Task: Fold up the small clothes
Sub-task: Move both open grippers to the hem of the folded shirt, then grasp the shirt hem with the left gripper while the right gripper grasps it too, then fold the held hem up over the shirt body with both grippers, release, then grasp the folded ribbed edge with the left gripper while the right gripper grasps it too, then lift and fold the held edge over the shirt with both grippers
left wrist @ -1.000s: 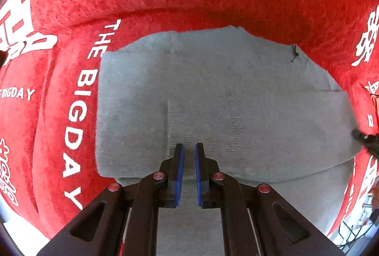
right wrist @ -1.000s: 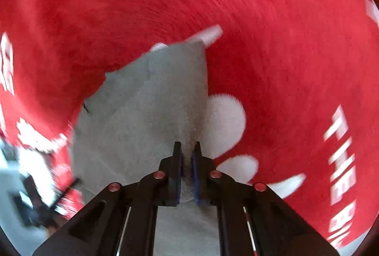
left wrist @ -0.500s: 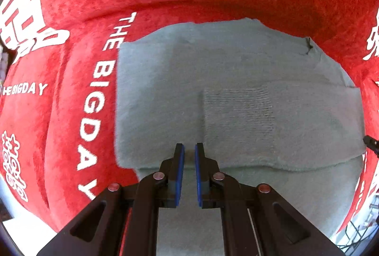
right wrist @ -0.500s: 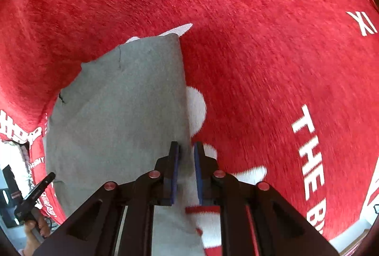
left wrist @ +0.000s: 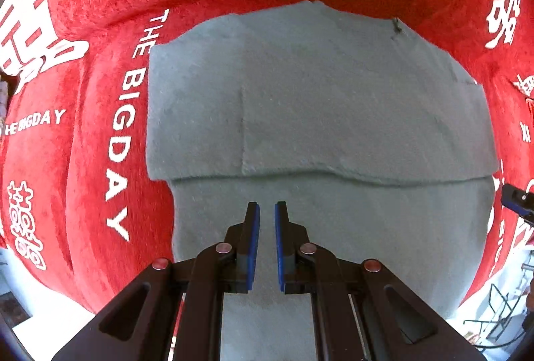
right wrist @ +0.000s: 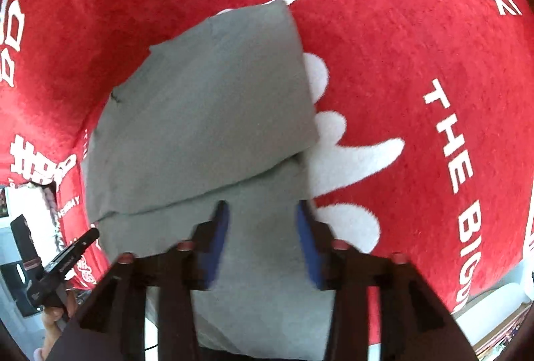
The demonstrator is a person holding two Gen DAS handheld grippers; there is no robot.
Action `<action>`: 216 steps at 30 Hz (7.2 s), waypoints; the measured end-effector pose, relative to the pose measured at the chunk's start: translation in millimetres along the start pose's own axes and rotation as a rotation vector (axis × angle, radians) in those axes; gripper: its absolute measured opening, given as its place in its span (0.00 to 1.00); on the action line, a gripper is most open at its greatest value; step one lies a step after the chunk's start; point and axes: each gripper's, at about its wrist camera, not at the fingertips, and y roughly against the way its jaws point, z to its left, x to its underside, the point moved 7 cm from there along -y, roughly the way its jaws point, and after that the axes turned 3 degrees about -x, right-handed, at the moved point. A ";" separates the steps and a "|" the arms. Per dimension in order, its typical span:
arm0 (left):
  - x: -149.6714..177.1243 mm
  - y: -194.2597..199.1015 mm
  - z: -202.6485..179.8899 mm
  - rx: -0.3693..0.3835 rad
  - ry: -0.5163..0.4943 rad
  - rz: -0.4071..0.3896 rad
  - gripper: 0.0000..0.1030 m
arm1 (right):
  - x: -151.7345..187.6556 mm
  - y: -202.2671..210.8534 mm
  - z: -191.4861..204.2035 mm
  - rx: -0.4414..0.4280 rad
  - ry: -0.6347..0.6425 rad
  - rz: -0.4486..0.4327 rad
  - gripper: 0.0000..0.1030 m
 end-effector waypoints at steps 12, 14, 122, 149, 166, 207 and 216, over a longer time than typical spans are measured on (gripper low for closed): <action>15.2 20.9 -10.5 -0.018 0.098 -0.044 1.00 | 20.0 0.2 21.7 -0.005 0.111 0.055 0.66; 14.9 21.4 -10.2 -0.043 0.111 -0.045 1.00 | 23.9 0.2 24.2 -0.007 0.132 0.065 0.68; 64.3 29.7 94.2 0.154 0.095 -0.078 0.15 | 58.2 -35.0 49.3 -0.470 -0.111 0.131 0.15; 42.9 -26.1 49.0 -0.031 -0.058 0.000 0.71 | 13.5 -56.1 56.4 0.014 0.356 0.103 0.66; -16.5 75.2 67.0 0.159 -0.122 -0.185 0.08 | -11.5 48.6 105.5 -0.027 0.347 -0.140 0.06; -126.7 -38.5 139.2 0.002 0.174 -0.129 0.60 | -124.7 -25.6 43.4 0.102 0.002 -0.167 0.26; -7.9 -34.8 142.4 0.156 0.250 0.008 0.60 | -10.5 1.3 20.2 -0.039 -0.153 -0.099 0.45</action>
